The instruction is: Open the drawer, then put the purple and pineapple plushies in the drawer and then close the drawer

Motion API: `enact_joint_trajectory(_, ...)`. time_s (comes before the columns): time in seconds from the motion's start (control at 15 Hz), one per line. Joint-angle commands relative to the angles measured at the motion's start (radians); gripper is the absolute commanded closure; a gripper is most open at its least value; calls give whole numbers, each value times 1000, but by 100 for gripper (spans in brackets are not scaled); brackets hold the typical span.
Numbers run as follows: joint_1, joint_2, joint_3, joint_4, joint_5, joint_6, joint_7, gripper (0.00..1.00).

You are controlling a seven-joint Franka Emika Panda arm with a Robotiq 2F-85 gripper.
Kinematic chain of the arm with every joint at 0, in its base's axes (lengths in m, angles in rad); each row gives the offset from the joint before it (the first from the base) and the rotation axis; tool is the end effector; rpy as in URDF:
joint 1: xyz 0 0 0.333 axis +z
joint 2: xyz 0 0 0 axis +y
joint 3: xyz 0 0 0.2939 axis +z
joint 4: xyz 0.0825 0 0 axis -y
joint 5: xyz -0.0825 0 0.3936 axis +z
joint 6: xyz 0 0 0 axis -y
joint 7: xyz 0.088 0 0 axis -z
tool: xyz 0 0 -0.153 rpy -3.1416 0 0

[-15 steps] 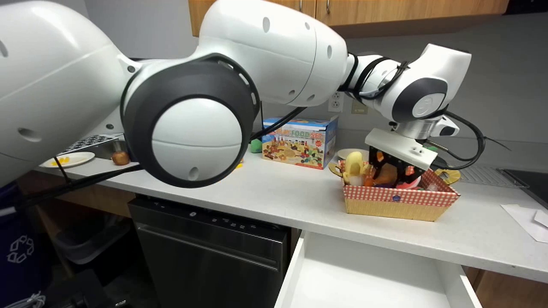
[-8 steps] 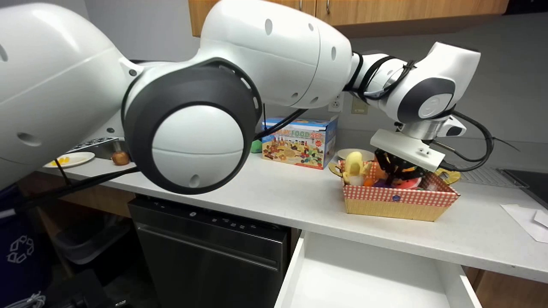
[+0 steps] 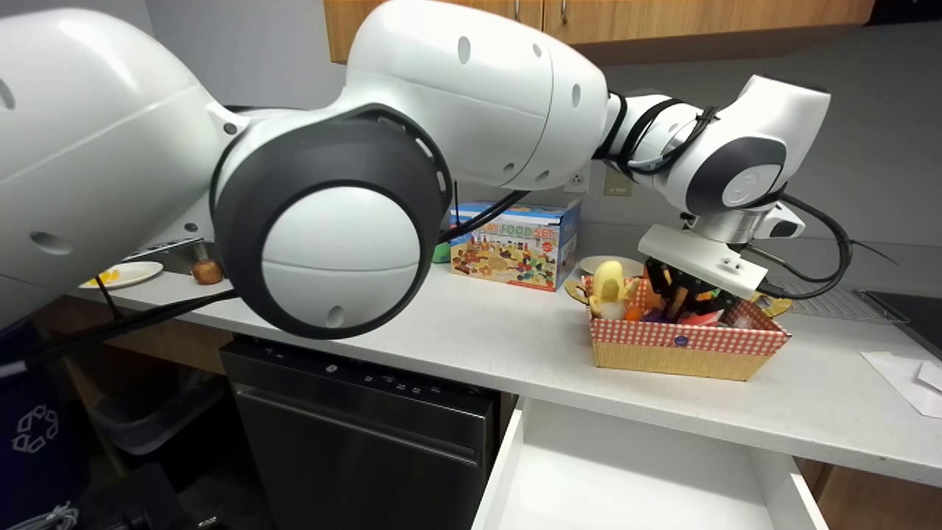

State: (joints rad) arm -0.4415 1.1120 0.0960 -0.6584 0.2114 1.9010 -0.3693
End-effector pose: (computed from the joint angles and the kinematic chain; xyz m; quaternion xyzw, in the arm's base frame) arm 0.7584 -0.2861 0.2582 -0.9864 0.0449 -0.1140 0.1097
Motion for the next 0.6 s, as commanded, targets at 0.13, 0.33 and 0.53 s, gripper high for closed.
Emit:
enact_joint_trajectory(0.13,-9,34,20,42,20,-54,7,35)
enact_joint_trajectory(0.33,-10,56,19,41,21,-51,16,13)
enact_joint_trajectory(0.53,-12,77,21,44,24,-49,23,0)
